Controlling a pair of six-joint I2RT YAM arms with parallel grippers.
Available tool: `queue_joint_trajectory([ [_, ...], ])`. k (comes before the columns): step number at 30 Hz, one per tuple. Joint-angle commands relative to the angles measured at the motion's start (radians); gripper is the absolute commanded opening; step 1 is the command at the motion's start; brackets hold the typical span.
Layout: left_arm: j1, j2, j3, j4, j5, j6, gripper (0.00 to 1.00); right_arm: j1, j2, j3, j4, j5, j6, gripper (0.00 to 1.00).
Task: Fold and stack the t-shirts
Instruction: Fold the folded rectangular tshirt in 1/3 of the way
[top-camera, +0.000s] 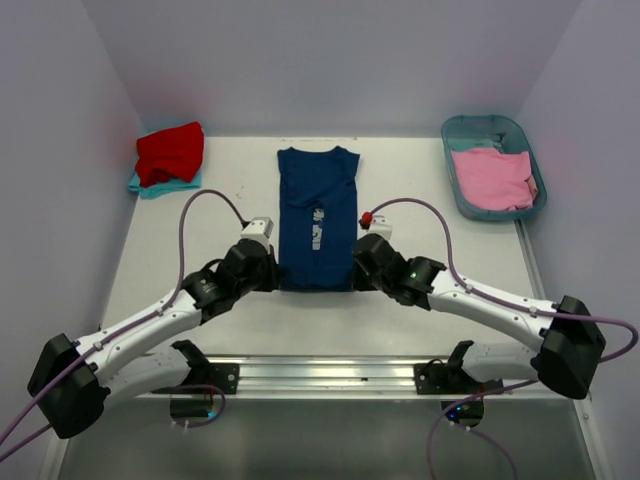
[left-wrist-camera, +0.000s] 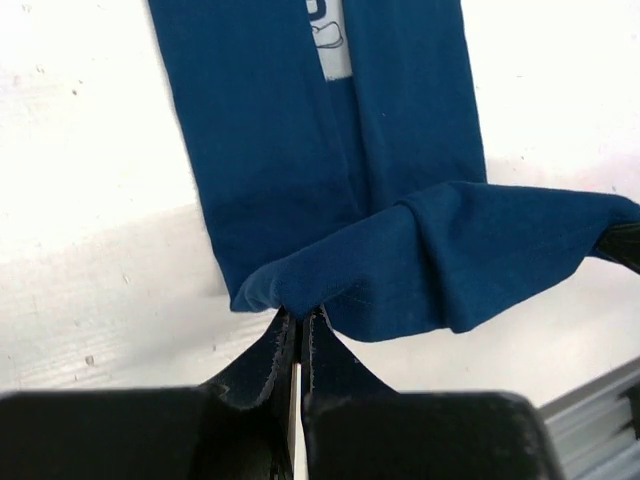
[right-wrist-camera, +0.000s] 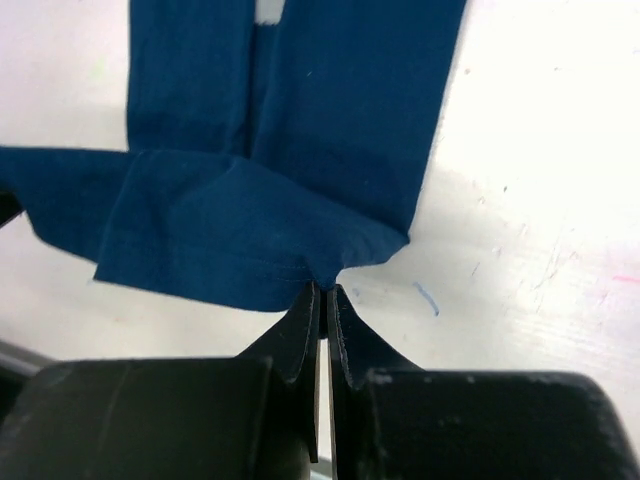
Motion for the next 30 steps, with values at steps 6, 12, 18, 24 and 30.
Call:
queue_joint_trajectory([
  [6, 0.059, 0.159, 0.001, 0.281, -0.095, 0.130, 0.00, -0.116, 0.169, 0.109, 0.096, 0.038, -0.115, 0.00],
  [12, 0.169, 0.280, -0.017, 0.483, -0.038, 0.169, 0.00, -0.155, 0.295, 0.184, 0.153, 0.043, -0.158, 0.00],
  [18, 0.197, 0.413, 0.062, 0.548, -0.006, 0.196, 0.00, -0.185, 0.404, 0.272, 0.152, 0.043, -0.182, 0.00],
  [24, 0.217, 0.516, 0.159, 0.565, 0.025, 0.218, 0.00, -0.213, 0.461, 0.336, 0.150, 0.055, -0.194, 0.00],
  [30, 0.254, 0.597, 0.265, 0.555, 0.046, 0.238, 0.00, -0.265, 0.527, 0.413, 0.141, 0.058, -0.216, 0.00],
])
